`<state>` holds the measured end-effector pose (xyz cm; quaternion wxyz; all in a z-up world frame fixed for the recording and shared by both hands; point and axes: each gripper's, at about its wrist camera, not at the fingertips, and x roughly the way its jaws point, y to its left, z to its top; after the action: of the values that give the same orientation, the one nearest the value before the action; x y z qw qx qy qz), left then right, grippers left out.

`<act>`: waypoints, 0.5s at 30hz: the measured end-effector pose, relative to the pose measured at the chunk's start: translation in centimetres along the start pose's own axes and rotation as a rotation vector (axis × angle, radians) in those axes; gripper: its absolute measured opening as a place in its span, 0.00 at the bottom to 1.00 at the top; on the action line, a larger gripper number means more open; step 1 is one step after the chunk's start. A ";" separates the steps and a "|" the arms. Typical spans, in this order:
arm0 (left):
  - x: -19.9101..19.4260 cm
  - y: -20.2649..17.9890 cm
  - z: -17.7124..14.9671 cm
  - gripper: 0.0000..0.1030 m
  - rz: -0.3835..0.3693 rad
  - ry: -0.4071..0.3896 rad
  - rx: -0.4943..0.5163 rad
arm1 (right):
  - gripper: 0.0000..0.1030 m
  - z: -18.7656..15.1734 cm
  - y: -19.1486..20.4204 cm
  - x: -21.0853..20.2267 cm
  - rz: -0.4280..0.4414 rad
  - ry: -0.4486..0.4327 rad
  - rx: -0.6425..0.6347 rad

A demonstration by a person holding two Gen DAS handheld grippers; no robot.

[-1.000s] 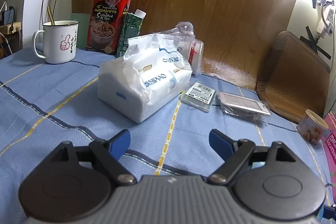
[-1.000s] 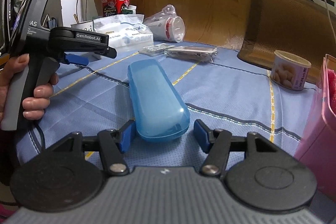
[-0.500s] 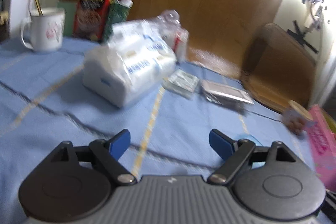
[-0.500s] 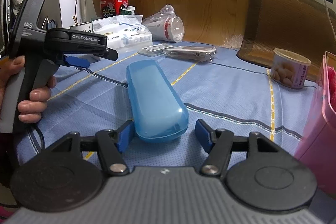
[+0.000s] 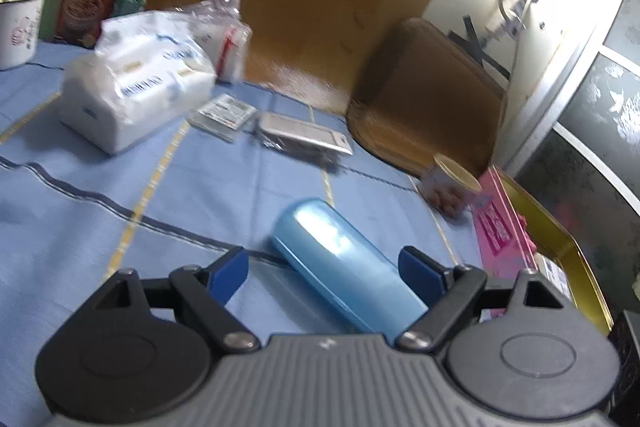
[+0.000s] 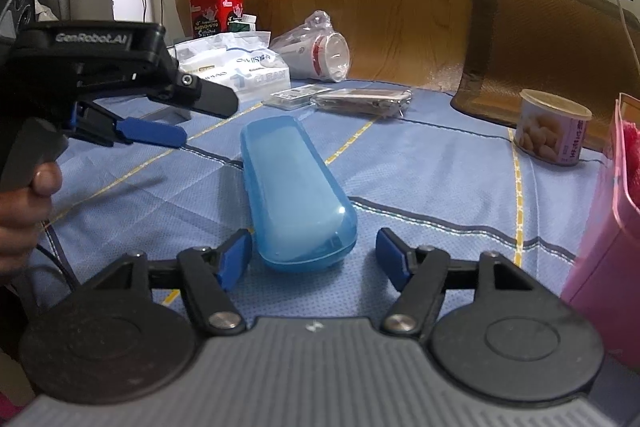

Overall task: Organize soft objects
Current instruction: 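Grasp the light-blue plastic case with the left gripper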

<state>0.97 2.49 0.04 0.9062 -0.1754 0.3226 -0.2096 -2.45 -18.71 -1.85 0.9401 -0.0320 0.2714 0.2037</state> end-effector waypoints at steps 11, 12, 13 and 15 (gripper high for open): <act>3.3 -1.7 -1.1 0.83 -0.046 0.122 -0.018 | 0.71 0.1 0.1 0.2 -0.003 0.011 -0.013; 3.5 -1.9 -1.1 0.83 -0.044 0.121 -0.011 | 0.71 0.2 0.2 0.3 -0.006 0.014 -0.018; 3.7 -2.1 -1.1 0.83 -0.038 0.120 -0.001 | 0.71 0.1 0.3 0.3 -0.008 0.015 -0.025; 4.0 -2.5 -1.0 0.82 -0.031 0.123 0.009 | 0.65 0.1 0.5 0.3 0.001 0.011 -0.037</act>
<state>2.43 -1.82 -1.59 0.8821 -0.1629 0.3740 -0.2356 -2.40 -18.13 -1.93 0.9378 -0.0505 0.2727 0.2089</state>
